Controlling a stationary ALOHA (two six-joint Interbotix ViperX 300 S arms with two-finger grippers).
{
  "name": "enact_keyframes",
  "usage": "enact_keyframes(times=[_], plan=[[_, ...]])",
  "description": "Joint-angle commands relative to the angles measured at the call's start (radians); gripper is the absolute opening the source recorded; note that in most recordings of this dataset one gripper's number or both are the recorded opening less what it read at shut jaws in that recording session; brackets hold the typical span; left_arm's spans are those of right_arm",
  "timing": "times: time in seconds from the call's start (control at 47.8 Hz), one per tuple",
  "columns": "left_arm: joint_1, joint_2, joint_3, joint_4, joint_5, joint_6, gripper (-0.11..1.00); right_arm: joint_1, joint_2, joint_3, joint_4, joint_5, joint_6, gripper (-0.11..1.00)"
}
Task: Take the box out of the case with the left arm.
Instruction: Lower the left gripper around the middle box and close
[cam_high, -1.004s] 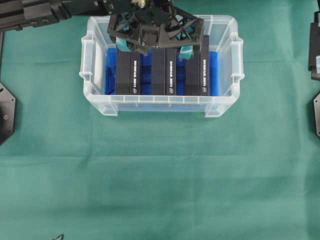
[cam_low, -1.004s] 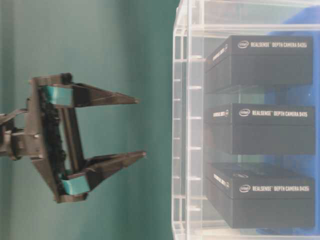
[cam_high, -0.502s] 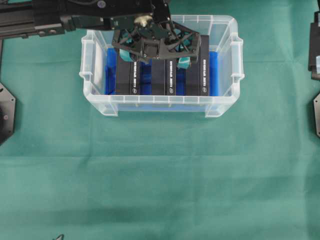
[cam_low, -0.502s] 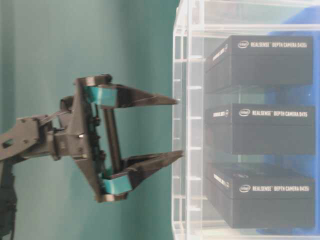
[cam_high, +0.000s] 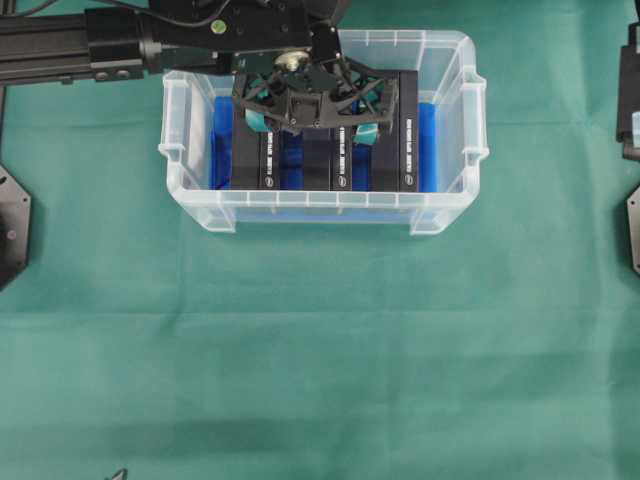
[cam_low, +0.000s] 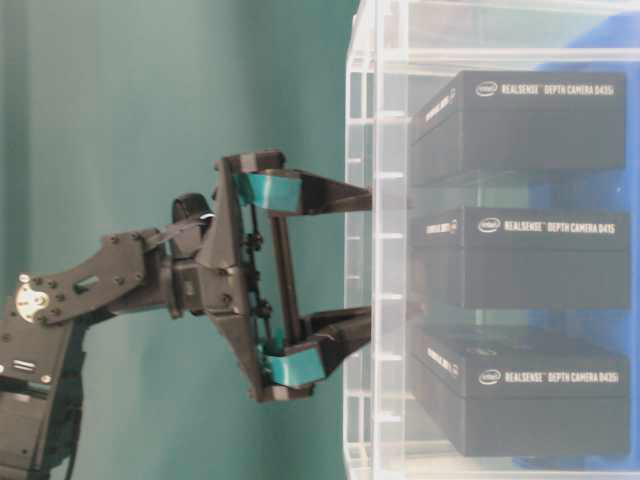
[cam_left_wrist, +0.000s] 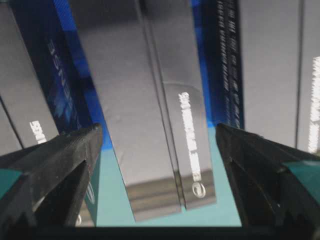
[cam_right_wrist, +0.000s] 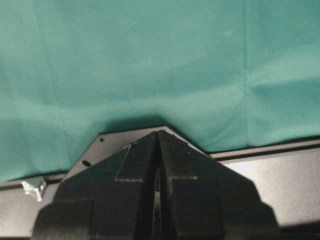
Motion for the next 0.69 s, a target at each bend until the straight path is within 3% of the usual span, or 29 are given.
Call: enact_keyframes(times=[0.0, 0.23, 0.669], plan=[[0.003, -0.018, 0.008, 0.003, -0.023, -0.005, 0.98, -0.002, -0.003, -0.014, -0.002, 0.002, -0.002, 0.0], [0.005, -0.014, 0.043, 0.003, -0.061, -0.026, 0.98, -0.002, -0.002, -0.014, -0.002, 0.002, -0.003, 0.0], [0.003, 0.015, 0.023, 0.003, -0.066, -0.035, 0.98, -0.002, -0.002, -0.014, -0.002, 0.002, -0.003, 0.0]])
